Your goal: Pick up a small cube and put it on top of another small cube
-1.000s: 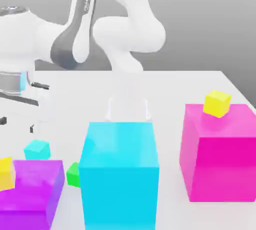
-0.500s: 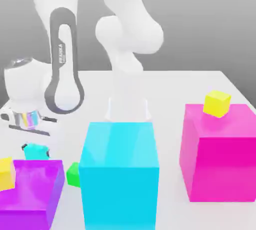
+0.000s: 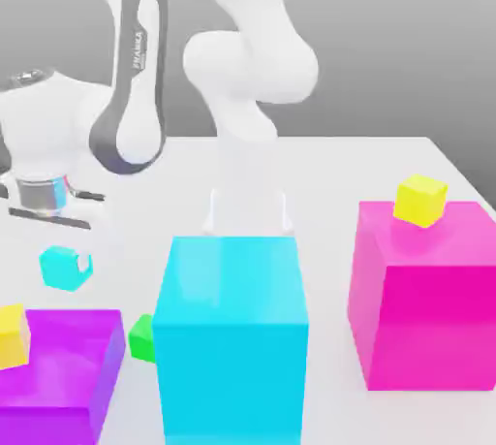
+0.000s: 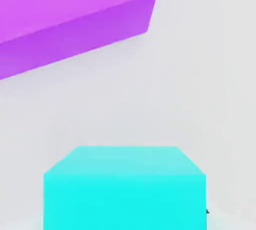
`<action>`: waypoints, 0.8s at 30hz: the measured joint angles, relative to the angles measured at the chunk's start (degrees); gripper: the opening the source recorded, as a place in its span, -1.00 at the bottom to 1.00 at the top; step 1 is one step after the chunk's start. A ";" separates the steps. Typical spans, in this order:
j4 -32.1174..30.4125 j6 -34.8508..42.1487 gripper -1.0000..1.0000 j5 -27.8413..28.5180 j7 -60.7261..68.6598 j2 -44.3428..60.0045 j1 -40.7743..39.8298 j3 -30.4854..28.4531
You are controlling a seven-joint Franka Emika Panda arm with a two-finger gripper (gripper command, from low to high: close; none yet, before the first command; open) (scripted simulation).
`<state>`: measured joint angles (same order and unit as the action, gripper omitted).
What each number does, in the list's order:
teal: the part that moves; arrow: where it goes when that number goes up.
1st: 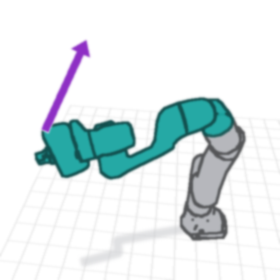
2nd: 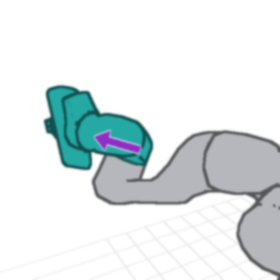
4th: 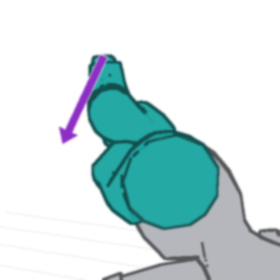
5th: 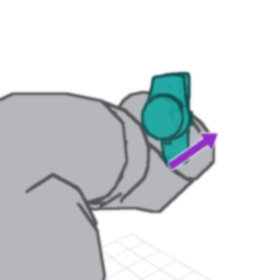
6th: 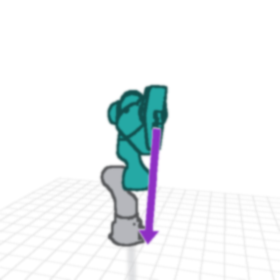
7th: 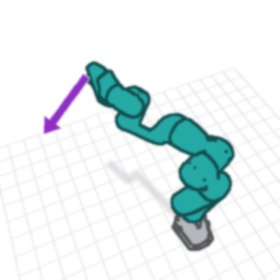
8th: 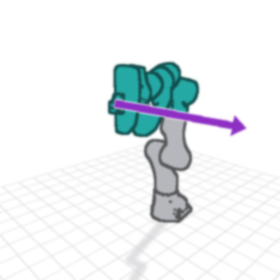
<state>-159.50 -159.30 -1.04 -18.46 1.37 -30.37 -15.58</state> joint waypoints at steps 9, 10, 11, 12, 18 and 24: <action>6.31 13.50 -1.00 3.67 -29.41 -8.73 7.31 7.72; 7.01 14.96 -1.00 3.29 -32.19 -9.70 8.05 8.92; 7.71 16.41 -1.00 2.79 -34.90 -10.68 8.81 10.16; 8.41 17.85 -1.00 2.21 -37.54 -11.66 9.65 11.39; 11.98 26.04 -1.00 -2.32 -51.96 -17.89 15.20 19.00; 13.87 33.54 -1.00 -7.58 -64.44 -24.80 21.67 27.58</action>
<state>-145.63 -125.76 -8.62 -82.90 -23.43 -8.70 12.00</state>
